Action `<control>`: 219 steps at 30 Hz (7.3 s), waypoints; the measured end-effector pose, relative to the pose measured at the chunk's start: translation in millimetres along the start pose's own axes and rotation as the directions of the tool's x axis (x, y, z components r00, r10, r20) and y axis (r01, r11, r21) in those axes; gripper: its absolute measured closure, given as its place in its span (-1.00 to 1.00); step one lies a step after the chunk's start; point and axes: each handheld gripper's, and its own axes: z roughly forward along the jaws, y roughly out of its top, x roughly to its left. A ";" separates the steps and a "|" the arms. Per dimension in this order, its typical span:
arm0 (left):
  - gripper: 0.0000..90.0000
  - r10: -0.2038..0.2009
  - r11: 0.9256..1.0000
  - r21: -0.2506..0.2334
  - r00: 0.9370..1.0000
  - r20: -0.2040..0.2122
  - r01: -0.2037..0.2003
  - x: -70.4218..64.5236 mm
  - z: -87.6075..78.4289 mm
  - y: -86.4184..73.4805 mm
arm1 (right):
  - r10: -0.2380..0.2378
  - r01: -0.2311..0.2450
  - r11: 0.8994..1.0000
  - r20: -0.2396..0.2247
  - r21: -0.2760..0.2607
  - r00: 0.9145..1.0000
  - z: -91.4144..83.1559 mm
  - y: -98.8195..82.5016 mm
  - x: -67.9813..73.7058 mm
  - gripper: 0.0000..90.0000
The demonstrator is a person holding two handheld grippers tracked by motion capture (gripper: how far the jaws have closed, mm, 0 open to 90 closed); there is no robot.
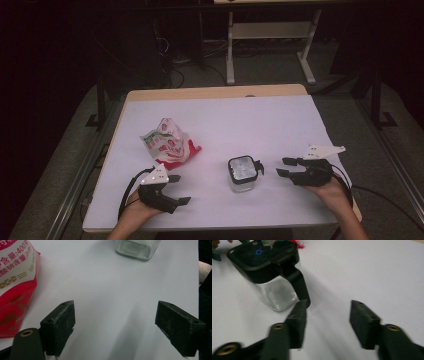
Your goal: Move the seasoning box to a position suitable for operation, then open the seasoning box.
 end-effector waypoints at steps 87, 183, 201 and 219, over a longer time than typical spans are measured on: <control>-0.75 0.189 0.982 -0.059 0.964 0.185 -0.181 -19.1 96.2 99.7 | 0.048 -0.046 0.997 0.038 -0.066 0.998 2.2 -10.4 -12.9 -0.62; 0.25 0.192 0.980 -0.113 0.934 0.302 -0.165 -22.9 73.1 124.5 | 0.029 -0.028 0.999 0.035 -0.041 0.999 6.3 -15.5 -10.4 -0.62; 0.26 0.208 0.977 -0.102 0.928 0.310 -0.186 -23.7 72.2 125.9 | 0.015 -0.013 0.999 0.026 -0.045 1.000 6.5 -13.8 -8.8 -0.62; 0.99 0.229 0.973 -0.068 0.944 0.237 -0.219 -25.1 75.9 130.6 | 0.011 -0.010 0.999 0.025 -0.048 1.000 5.6 -13.5 -8.1 -0.62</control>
